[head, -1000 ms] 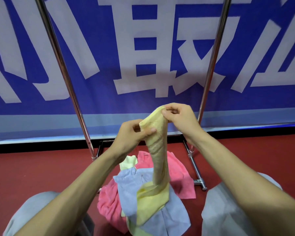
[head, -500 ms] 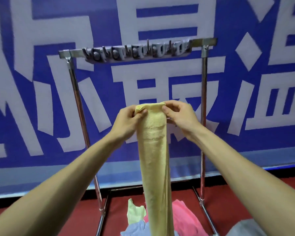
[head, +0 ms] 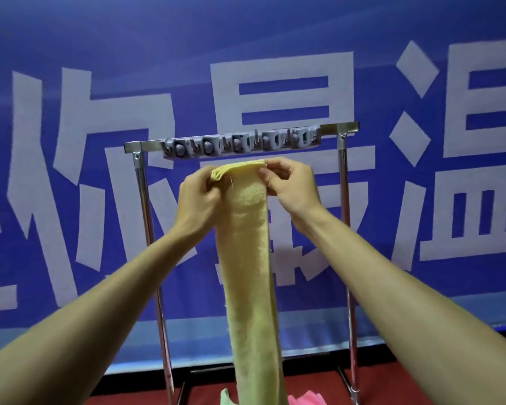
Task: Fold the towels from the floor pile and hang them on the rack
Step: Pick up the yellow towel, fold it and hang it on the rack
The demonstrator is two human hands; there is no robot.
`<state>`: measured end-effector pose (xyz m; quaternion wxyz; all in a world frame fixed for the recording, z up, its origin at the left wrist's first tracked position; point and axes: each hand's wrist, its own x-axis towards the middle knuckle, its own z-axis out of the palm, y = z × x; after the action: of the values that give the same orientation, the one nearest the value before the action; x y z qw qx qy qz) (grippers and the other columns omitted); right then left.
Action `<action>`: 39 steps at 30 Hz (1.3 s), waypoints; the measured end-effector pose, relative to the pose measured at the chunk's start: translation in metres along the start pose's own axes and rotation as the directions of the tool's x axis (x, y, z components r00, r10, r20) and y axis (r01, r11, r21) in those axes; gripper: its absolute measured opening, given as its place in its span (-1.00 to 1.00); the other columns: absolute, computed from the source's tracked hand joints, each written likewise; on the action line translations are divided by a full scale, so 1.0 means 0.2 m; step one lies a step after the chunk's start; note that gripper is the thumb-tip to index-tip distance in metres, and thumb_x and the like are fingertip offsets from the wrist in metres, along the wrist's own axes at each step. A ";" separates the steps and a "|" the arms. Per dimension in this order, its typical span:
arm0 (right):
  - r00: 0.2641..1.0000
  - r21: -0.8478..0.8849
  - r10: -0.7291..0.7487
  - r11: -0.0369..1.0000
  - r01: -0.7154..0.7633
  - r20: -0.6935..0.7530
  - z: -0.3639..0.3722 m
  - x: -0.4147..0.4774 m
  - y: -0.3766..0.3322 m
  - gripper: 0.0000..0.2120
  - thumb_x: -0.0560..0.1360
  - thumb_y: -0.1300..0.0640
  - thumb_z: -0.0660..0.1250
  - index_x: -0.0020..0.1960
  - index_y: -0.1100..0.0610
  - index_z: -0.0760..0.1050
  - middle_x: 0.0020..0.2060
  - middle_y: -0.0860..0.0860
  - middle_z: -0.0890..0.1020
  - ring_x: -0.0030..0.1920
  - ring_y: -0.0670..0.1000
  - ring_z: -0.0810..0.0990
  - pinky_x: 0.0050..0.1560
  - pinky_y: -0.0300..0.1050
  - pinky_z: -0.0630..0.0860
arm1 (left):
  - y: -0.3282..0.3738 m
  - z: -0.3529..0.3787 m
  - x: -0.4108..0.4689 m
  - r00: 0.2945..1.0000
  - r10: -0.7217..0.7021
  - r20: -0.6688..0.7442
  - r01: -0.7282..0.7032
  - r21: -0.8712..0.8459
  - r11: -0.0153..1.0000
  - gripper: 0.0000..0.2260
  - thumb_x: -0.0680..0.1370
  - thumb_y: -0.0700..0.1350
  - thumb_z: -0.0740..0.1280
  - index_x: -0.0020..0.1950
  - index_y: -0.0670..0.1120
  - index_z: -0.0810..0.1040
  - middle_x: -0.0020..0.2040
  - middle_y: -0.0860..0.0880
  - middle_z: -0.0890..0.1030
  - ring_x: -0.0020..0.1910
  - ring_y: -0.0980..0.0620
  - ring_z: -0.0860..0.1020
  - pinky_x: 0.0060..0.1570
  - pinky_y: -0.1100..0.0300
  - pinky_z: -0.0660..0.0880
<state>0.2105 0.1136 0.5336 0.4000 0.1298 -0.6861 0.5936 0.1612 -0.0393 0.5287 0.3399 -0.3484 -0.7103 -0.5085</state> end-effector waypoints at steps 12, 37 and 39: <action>0.982 0.046 0.167 0.984 -0.171 0.083 -0.03 -0.02 0.18 -0.88 0.52 0.25 0.35 0.05 0.23 0.57 -0.16 0.08 0.64 -0.19 -0.01 0.61 -0.18 -0.17 0.61 | -0.09 0.07 -0.07 0.968 -0.209 0.136 0.232 -0.181 0.956 -0.85 0.57 -0.14 0.29 -0.15 0.01 0.61 -0.29 0.08 0.60 -0.28 0.10 0.53 -0.27 0.14 0.47; 0.724 -0.297 0.617 0.785 -0.544 0.308 -0.11 -0.79 1.24 -0.95 0.48 0.30 0.38 -0.07 0.26 0.56 -0.21 0.12 0.63 -0.24 -0.08 0.56 -0.13 -0.16 0.47 | -0.79 0.36 -0.85 0.412 -0.827 0.383 0.801 -0.585 0.128 -0.76 0.63 -0.10 0.21 0.16 -0.22 0.54 -0.03 -0.10 0.62 -0.21 0.07 0.61 -0.36 0.27 0.57; 0.733 -0.477 0.602 0.769 -0.426 0.316 -0.08 -0.79 1.28 -0.93 0.45 0.27 0.41 -0.17 0.14 0.56 -0.31 -0.01 0.60 -0.32 -0.19 0.51 -0.21 -0.21 0.43 | -0.84 0.36 -0.93 0.355 -0.849 0.392 0.784 -0.620 0.041 -0.76 0.62 -0.09 0.22 0.17 -0.22 0.53 -0.07 -0.10 0.63 -0.24 0.09 0.62 -0.38 0.28 0.57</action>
<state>0.1519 0.1492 0.2404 0.0628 -0.0134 -0.8675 0.4932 0.1084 -0.0381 0.2737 -0.1530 0.0368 -0.4929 -0.8557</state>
